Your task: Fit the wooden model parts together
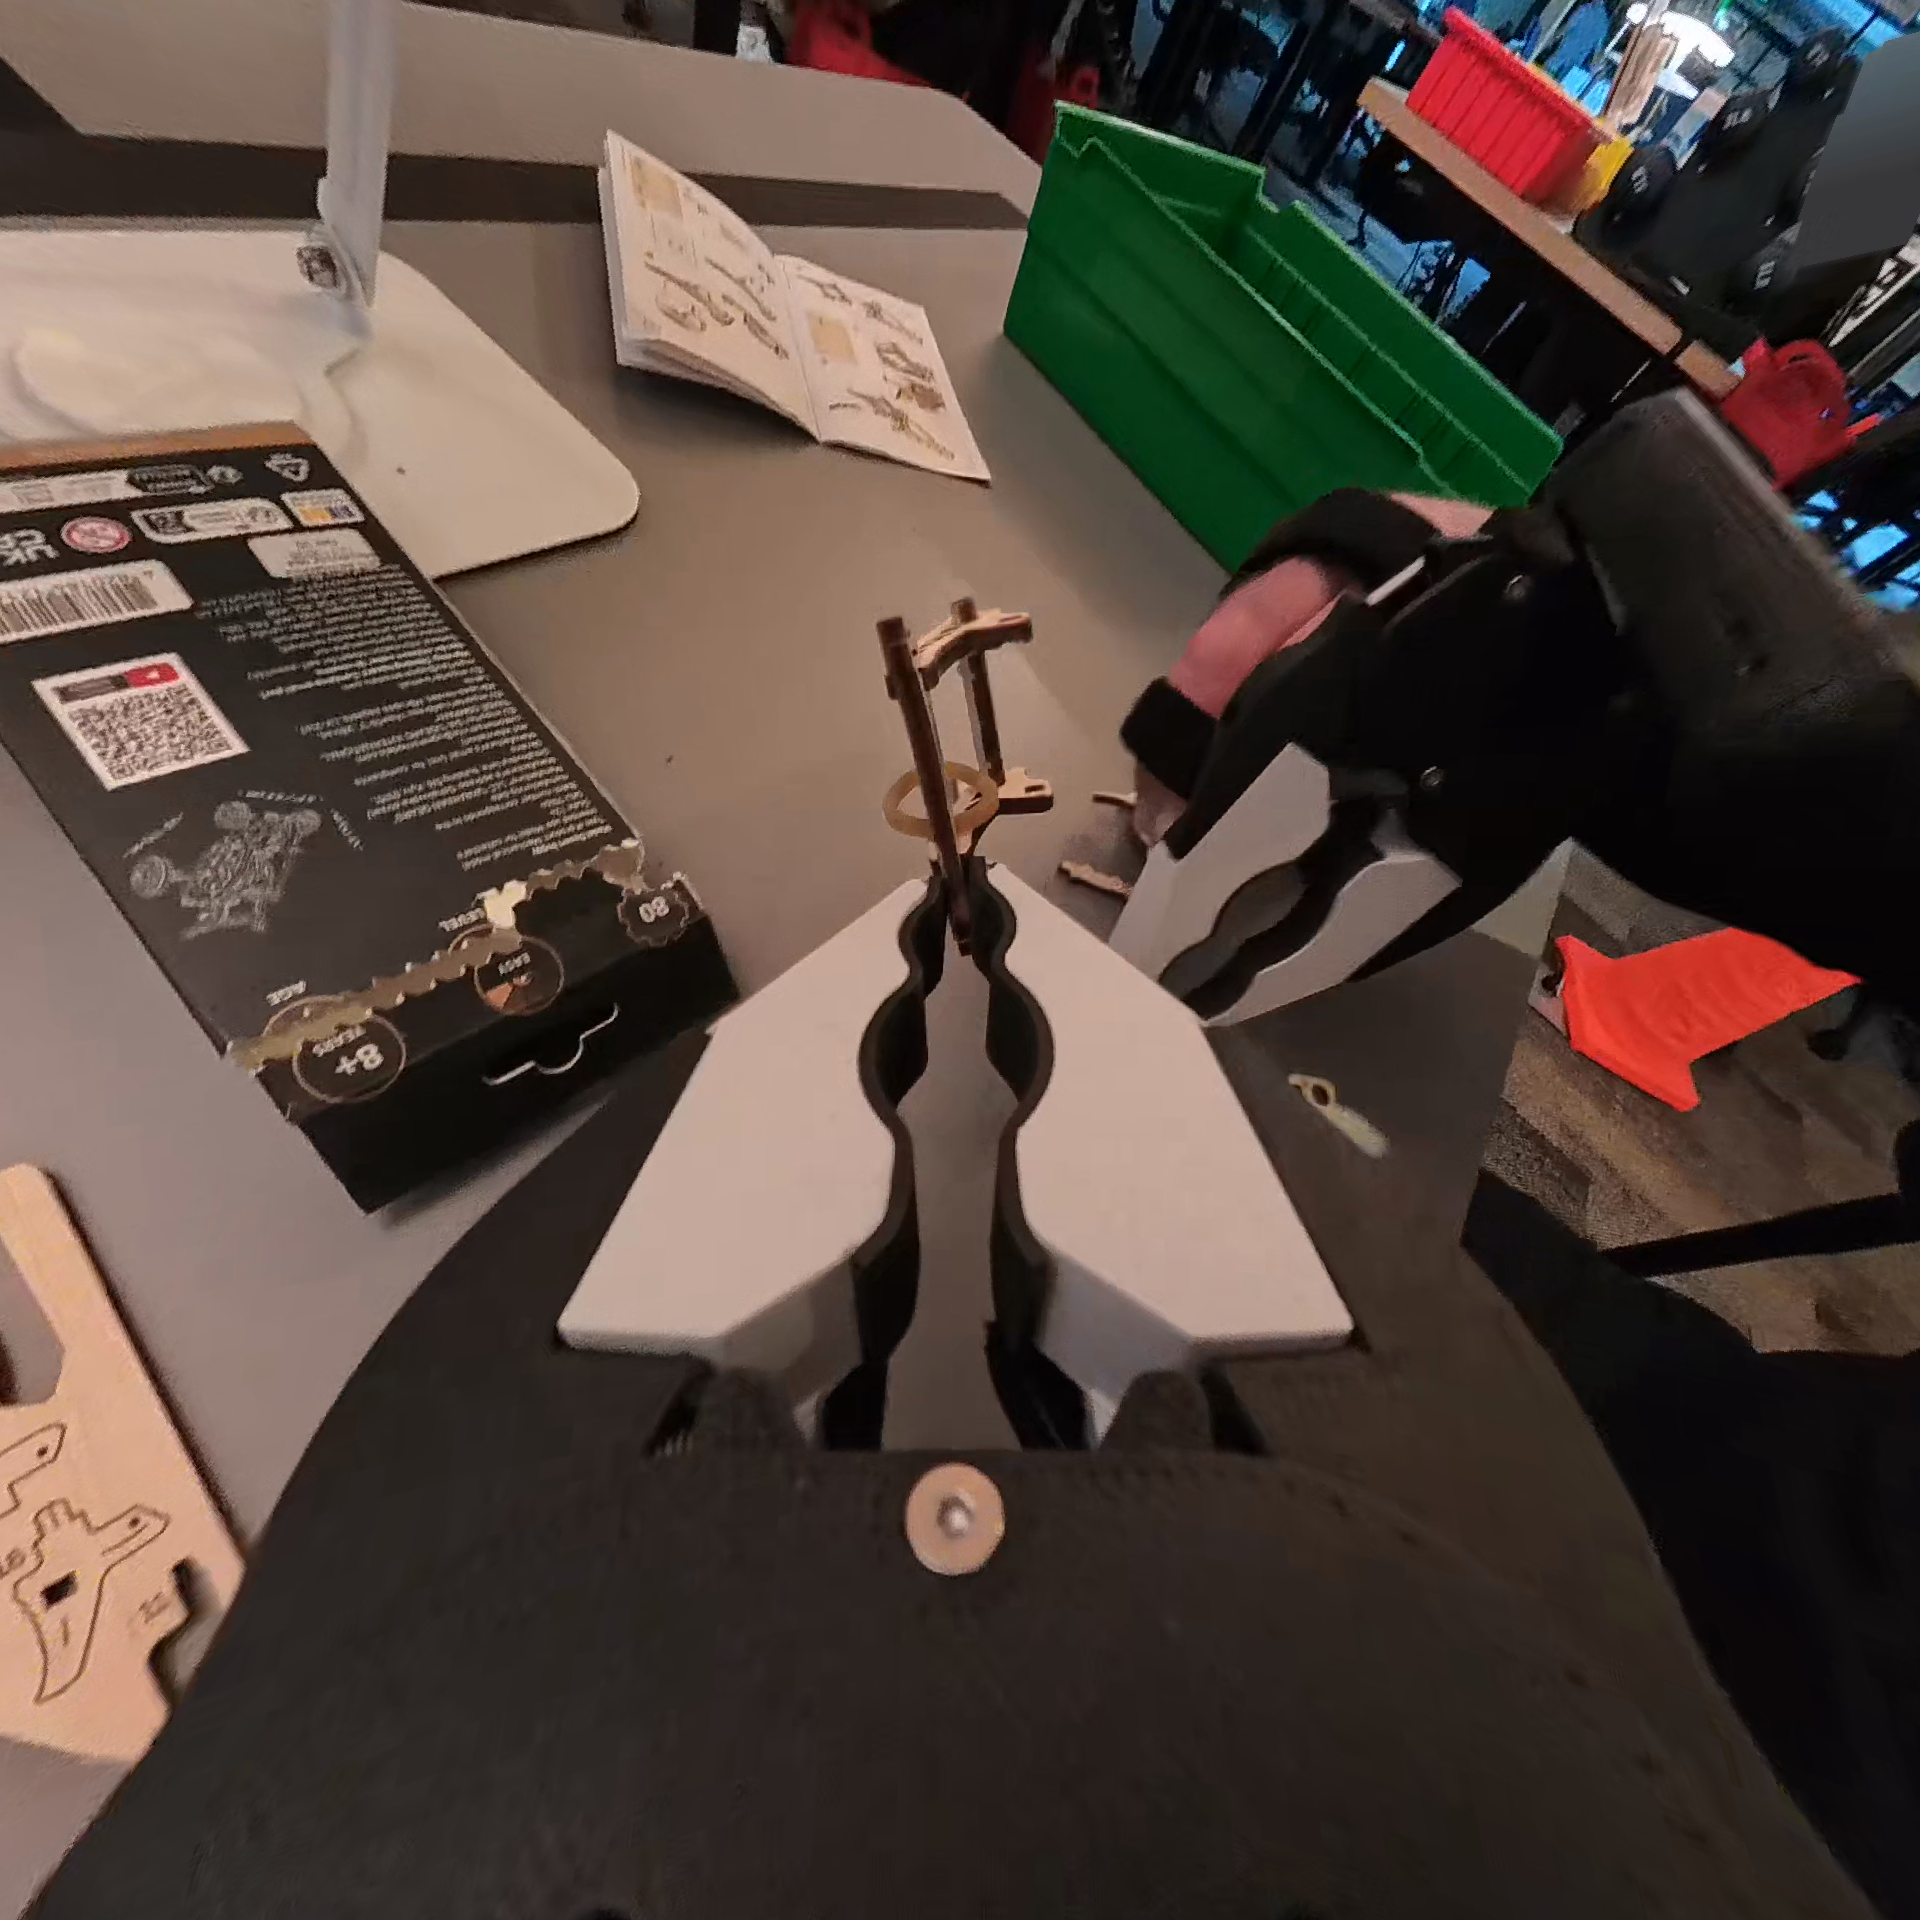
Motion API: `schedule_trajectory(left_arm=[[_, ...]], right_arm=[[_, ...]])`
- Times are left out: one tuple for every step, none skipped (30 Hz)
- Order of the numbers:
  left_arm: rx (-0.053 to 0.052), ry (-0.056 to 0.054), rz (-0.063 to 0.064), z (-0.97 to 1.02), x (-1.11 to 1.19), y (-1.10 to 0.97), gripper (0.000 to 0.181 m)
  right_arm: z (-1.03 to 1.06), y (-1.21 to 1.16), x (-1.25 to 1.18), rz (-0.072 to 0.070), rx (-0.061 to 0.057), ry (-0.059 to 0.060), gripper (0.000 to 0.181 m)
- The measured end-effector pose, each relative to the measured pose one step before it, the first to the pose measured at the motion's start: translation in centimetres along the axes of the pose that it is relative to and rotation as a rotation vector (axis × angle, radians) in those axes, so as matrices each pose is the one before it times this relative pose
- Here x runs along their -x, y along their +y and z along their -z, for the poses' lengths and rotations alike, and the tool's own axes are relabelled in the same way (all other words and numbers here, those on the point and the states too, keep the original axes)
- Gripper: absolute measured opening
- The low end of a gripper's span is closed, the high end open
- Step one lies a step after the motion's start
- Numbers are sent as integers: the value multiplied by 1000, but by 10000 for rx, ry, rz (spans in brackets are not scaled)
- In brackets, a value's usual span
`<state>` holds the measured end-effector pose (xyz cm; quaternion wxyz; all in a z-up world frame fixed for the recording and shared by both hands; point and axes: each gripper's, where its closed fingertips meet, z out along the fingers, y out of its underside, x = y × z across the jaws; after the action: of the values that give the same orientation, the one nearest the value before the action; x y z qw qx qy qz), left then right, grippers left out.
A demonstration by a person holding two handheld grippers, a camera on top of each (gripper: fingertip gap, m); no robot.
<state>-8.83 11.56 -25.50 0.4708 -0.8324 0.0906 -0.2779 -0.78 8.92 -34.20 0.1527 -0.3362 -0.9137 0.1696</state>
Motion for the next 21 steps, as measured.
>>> schedule_trajectory(left_arm=[[19,-79,17,241,263,122,2],[-18,-25,112,234,221,96,2],[-25,-16,186,226,251,134,2],[-58,-2,156,196,195,120,2],[2,-44,111,145,270,223,2],[32,-68,134,125,305,271,2],[-14,-24,171,115,214,181,2],[10,34,182,93,77,192,2],[59,74,138,34,-27,228,2],[89,39,73,-7,-1,254,2],[86,23,52,8,11,197,2],[61,86,66,39,-94,114,2],[82,85,79,78,-129,148,2],[92,61,70,139,-138,170,2],[83,97,30,159,-205,152,2],[96,104,-20,174,-188,113,2],[90,52,-62,164,-91,78,2],[58,47,-70,132,-41,2,2],[62,59,-76,85,-26,15,2],[65,-2,-96,96,107,27,2],[-7,-74,-75,136,256,-49,2]], right_arm=[[430,-283,77,-320,-177,-44,18],[512,-194,-116,-655,-146,45,28],[518,48,-381,-849,-19,246,30],[523,39,-642,-1044,-106,475,29],[435,31,-475,-1366,-154,361,25],[283,83,-172,-1577,-177,180,23],[163,117,90,-1577,-281,26,20],[75,266,392,-1356,-270,-137,14],[-86,434,202,-971,-167,11,13],[-256,431,40,-636,-113,150,16],[-434,368,259,-455,-72,-2,15],[-545,264,119,-346,-59,59,15],[-597,234,-125,-150,12,214,18],[-523,30,83,-76,-2,50,18],[-315,-502,192,-127,-224,-38,14],[-280,-492,-53,39,-138,141,17],[-274,-419,-97,306,-58,199,20],[-307,-437,-34,363,-35,152,23],[-292,-406,58,368,16,88,32],[-214,-271,168,474,129,34,37],[-72,-340,98,516,43,108,38]])
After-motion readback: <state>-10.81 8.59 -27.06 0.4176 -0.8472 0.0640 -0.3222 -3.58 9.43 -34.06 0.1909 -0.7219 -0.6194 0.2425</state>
